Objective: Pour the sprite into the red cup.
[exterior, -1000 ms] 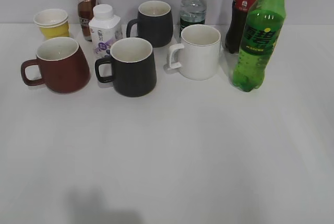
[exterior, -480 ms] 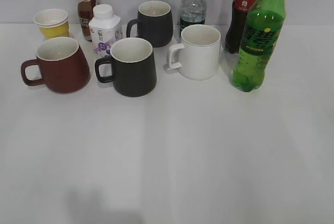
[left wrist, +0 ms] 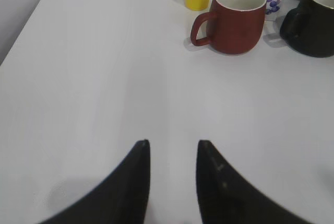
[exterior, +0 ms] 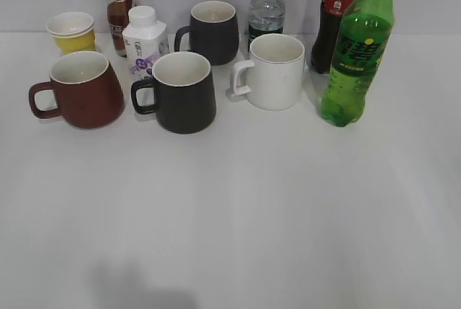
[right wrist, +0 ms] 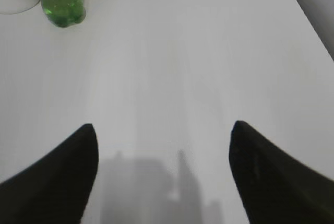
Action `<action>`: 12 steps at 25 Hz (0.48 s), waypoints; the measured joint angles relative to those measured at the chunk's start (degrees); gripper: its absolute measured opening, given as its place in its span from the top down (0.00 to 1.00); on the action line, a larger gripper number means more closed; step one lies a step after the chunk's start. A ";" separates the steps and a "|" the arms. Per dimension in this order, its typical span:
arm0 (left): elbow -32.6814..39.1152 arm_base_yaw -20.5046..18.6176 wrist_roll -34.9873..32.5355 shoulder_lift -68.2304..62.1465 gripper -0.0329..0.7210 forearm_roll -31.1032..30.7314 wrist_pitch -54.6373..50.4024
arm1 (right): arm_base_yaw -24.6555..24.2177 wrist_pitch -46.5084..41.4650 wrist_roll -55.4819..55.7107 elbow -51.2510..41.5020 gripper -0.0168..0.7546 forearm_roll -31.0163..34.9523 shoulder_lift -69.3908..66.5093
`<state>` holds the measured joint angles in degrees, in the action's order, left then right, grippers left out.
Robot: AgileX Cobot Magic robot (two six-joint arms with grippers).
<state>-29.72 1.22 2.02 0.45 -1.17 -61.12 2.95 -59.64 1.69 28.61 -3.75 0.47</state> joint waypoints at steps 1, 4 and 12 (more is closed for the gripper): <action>0.00 0.00 0.00 0.00 0.64 0.00 0.00 | 0.00 0.00 0.00 0.00 0.22 0.00 0.00; 0.00 0.00 0.00 0.00 0.64 0.00 0.00 | 0.00 0.00 0.00 0.00 0.22 0.00 0.00; 0.00 0.00 0.00 0.00 0.64 0.27 0.12 | 0.00 0.05 0.00 0.00 0.22 0.00 0.00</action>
<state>-29.72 1.22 2.02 0.45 -0.91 -61.00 2.95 -59.58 1.69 28.61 -3.75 0.47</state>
